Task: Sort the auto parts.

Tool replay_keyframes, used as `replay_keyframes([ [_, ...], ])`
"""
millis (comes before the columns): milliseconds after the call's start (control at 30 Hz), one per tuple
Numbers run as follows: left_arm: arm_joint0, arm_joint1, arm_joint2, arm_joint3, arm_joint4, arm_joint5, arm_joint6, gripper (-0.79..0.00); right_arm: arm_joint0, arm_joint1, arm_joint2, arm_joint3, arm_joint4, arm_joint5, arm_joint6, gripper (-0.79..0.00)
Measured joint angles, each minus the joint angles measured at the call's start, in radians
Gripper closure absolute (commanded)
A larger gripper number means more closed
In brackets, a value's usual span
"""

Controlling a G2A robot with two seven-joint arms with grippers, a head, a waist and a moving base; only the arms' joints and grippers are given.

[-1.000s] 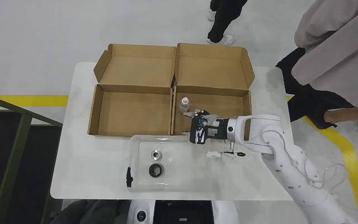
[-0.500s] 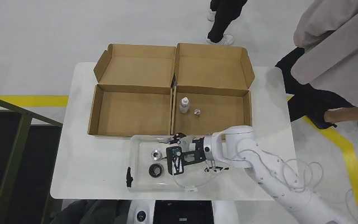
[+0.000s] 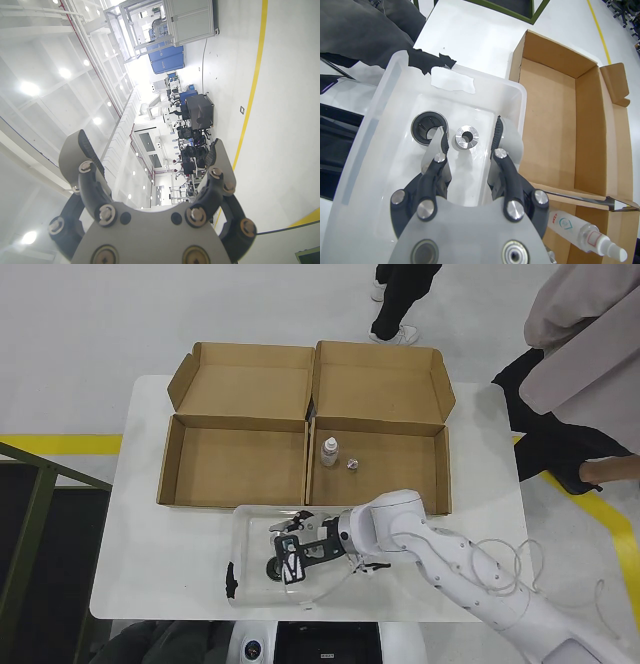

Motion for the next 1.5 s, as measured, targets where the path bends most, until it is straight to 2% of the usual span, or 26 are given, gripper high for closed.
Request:
replay_keyframes([
  [467,0.000,0.000,0.000,0.000,0.000,0.000,0.000,-0.785,0.020,-0.029,-0.050,0.058,-0.042,0.030,0.043,-0.302],
  [1500,0.000,0.000,0.000,0.000,0.000,0.000,0.000,-0.785,0.069,-0.102,-0.126,0.198,-0.059,0.036,0.054,-0.311],
])
